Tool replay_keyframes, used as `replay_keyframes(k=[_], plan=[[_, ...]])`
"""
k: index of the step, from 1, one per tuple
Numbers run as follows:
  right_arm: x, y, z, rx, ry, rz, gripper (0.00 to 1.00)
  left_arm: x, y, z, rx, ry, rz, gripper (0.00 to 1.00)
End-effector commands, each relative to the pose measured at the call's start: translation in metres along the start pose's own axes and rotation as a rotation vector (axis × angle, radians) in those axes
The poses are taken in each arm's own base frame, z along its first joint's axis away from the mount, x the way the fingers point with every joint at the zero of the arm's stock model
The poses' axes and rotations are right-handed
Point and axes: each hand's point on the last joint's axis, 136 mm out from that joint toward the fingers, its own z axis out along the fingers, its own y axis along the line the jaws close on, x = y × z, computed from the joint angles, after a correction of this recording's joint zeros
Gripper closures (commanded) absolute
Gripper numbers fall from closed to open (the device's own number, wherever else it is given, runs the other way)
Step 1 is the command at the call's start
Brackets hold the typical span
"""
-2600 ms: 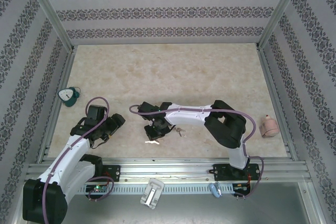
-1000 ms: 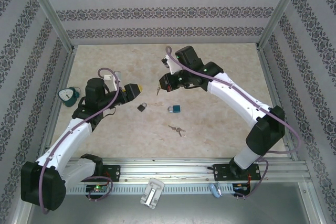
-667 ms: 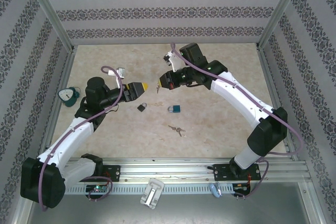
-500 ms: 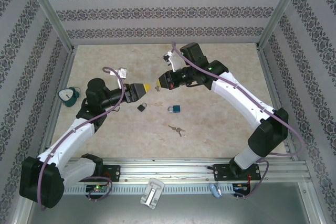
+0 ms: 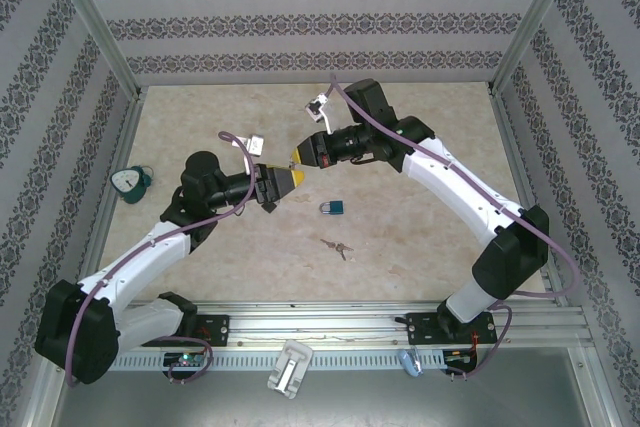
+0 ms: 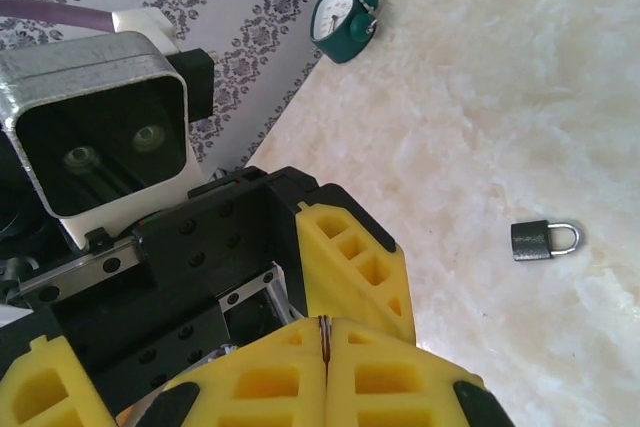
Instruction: Unlock with the key
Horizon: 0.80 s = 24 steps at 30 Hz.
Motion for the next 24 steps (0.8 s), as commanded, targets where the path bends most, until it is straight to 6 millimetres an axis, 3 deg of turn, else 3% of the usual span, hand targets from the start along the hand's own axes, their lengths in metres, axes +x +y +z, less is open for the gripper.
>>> replay_keyframes(k=[1, 5, 15, 24], plan=[[0.0, 0.02, -0.007, -0.062, -0.014, -0.024, 1.0, -0.019, -0.025, 0.003, 0.068, -0.05, 0.077, 0.21], [0.004, 0.016, -0.007, -0.051, -0.014, -0.021, 1.0, -0.018, -0.031, 0.005, 0.09, -0.041, 0.077, 0.3], [0.002, 0.013, -0.015, -0.041, -0.038, -0.018, 1.0, -0.008, -0.019, -0.002, 0.018, -0.031, 0.072, 0.58], [0.004, 0.013, -0.018, -0.039, -0.042, -0.017, 1.0, -0.004, -0.012, -0.003, -0.019, -0.026, 0.063, 0.68]])
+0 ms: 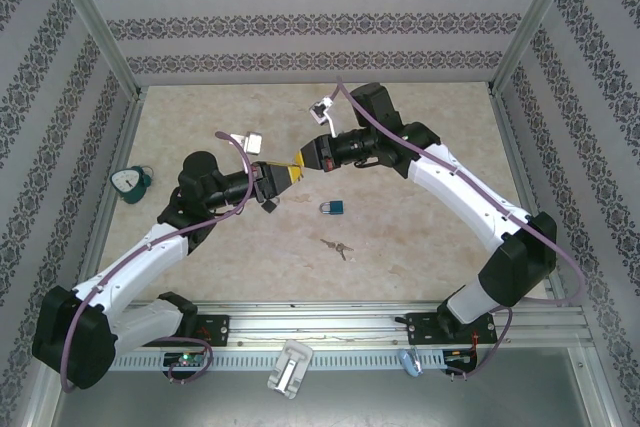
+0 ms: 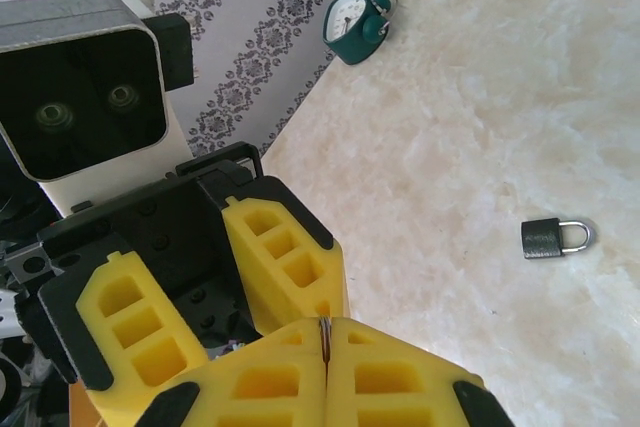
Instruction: Unlock with the key
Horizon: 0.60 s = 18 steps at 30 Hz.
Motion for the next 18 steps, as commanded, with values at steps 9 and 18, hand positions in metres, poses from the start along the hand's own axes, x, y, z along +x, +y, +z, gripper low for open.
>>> replay_keyframes(k=[9, 18], plan=[[-0.0042, 0.0106, -0.0169, -0.019, -0.04, -0.01, 1.0, 0.009, -0.0019, -0.0069, -0.024, 0.01, 0.027, 0.88], [-0.0028, 0.0105, -0.0164, -0.025, -0.041, -0.002, 1.0, 0.0014, -0.0012, -0.009, -0.05, -0.024, 0.041, 0.35]])
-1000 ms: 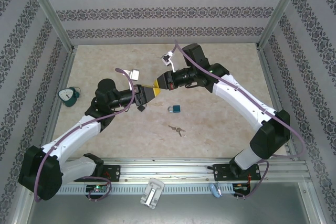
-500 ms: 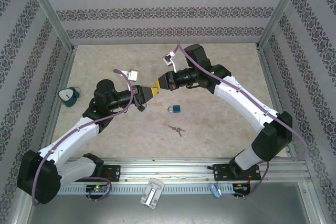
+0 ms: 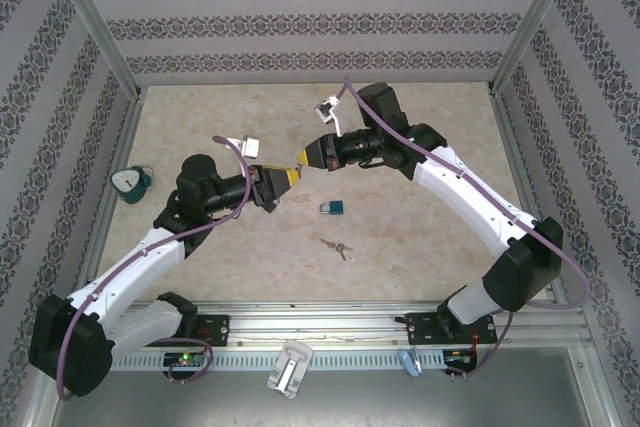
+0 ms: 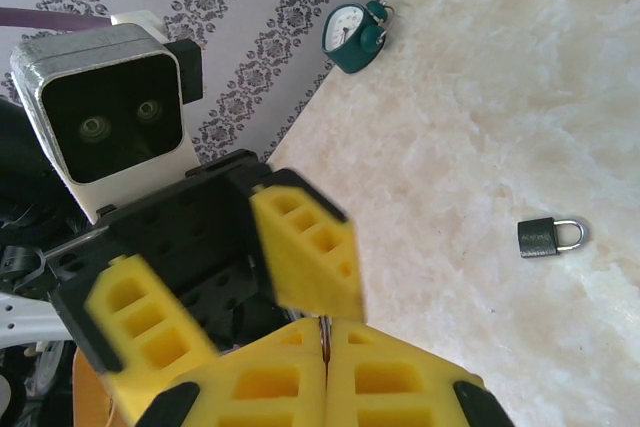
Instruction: Unlock with the key
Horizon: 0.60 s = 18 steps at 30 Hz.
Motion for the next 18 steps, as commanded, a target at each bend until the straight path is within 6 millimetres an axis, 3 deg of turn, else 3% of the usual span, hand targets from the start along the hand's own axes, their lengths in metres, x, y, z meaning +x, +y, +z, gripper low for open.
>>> replay_keyframes(k=[1, 5, 11, 15, 18], plan=[[0.0, 0.009, -0.007, -0.031, -0.014, -0.01, 1.0, -0.005, -0.009, -0.002, 0.007, -0.022, 0.039, 0.29], [0.002, 0.013, -0.004, -0.049, -0.006, -0.01, 1.0, -0.015, -0.018, 0.002, 0.045, -0.032, 0.052, 0.25], [0.002, 0.015, -0.002, -0.064, -0.005, -0.006, 1.0, -0.019, -0.034, 0.014, 0.146, 0.004, 0.032, 0.3], [0.0, 0.015, -0.002, -0.067, -0.011, -0.006, 1.0, -0.014, -0.037, 0.017, 0.153, 0.031, 0.034, 0.36], [-0.002, 0.013, -0.004, -0.061, -0.018, -0.003, 1.0, -0.01, -0.032, 0.017, 0.133, 0.042, 0.03, 0.48]])
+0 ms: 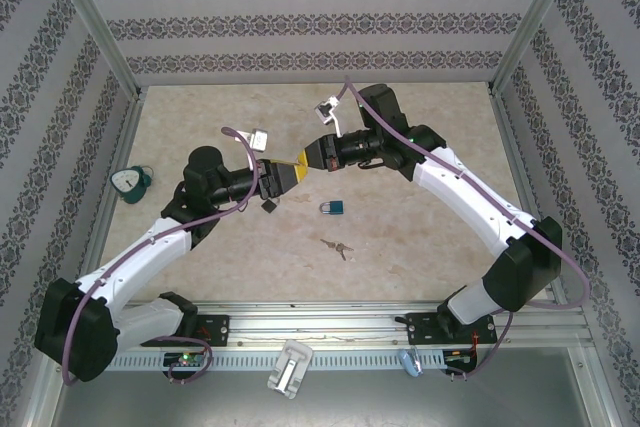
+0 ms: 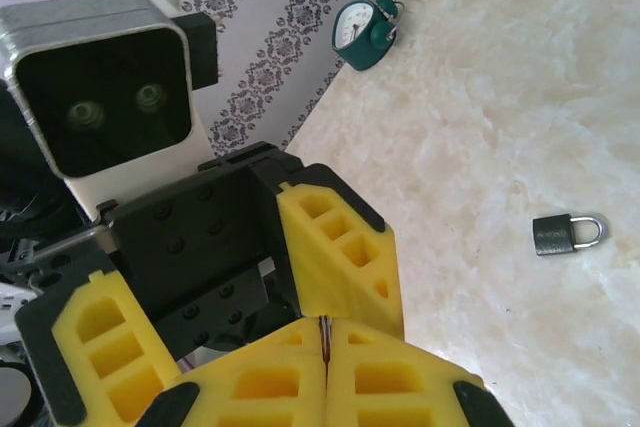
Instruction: Unlock with the key
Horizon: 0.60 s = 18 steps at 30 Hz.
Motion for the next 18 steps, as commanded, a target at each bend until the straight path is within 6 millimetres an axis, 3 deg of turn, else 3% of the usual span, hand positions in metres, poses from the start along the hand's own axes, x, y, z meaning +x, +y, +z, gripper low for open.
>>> replay_keyframes(k=[1, 18], plan=[[-0.004, 0.01, -0.007, -0.032, -0.025, -0.024, 1.0, -0.005, -0.019, 0.001, 0.05, 0.001, 0.044, 0.51], [-0.008, 0.011, -0.011, -0.031, -0.038, -0.026, 1.0, 0.007, -0.002, -0.006, -0.033, 0.016, 0.043, 0.71]])
